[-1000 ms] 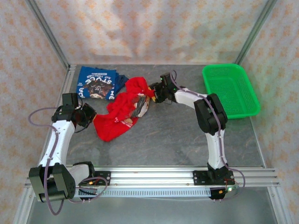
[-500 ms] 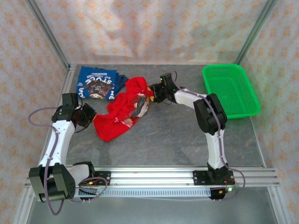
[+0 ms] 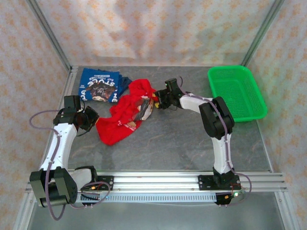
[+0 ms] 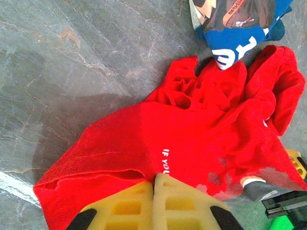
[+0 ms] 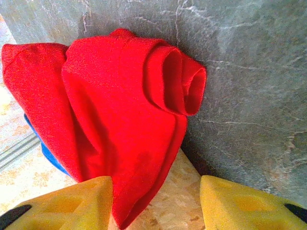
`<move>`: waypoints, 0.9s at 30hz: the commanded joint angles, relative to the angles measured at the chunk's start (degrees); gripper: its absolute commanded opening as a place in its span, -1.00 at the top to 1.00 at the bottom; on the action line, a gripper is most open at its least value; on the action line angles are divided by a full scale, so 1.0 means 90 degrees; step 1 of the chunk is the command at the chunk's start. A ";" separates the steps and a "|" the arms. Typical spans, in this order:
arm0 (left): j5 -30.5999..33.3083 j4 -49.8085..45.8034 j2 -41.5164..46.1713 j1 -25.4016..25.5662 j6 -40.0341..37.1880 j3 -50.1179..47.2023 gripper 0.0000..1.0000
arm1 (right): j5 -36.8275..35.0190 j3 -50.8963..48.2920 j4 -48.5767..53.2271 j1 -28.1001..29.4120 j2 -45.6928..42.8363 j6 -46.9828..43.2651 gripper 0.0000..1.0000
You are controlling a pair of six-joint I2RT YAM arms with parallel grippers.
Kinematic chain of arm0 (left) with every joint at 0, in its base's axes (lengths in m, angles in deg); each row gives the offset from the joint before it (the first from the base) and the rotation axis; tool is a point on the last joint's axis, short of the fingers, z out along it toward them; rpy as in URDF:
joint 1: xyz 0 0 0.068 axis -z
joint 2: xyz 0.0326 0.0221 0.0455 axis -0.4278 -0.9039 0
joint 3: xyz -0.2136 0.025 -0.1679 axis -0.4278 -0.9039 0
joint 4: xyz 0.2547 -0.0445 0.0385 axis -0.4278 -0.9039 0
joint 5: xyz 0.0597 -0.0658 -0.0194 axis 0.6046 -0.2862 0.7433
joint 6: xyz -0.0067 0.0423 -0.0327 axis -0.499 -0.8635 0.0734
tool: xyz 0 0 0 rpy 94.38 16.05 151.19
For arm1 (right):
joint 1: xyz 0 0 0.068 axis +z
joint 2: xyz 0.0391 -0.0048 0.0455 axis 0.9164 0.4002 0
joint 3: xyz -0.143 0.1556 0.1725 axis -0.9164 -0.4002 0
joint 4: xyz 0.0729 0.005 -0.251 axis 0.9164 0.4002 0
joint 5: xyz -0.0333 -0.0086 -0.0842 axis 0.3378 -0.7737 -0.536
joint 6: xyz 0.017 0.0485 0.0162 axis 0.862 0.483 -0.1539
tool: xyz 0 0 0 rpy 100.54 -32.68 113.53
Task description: Fold and stack the t-shirts
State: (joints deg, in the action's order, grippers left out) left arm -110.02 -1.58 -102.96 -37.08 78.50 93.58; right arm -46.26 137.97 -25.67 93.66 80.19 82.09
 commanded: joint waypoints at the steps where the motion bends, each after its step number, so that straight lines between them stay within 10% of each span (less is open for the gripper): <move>1: 0.0118 0.0000 -0.0047 -0.0044 -0.0098 0.0159 1.00 | -0.0030 0.0284 -0.0197 0.0047 0.0053 0.0177 -0.02; 27: 0.0181 -0.0037 -0.0077 -0.0051 -0.0167 0.0174 1.00 | 0.0077 0.0957 -0.0118 -0.0082 0.0632 0.0230 0.40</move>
State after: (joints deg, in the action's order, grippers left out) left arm -109.83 -1.56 -103.29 -37.08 78.46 93.58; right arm -46.26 144.61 -26.82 93.09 84.88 83.97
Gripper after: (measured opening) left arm 0.040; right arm 0.305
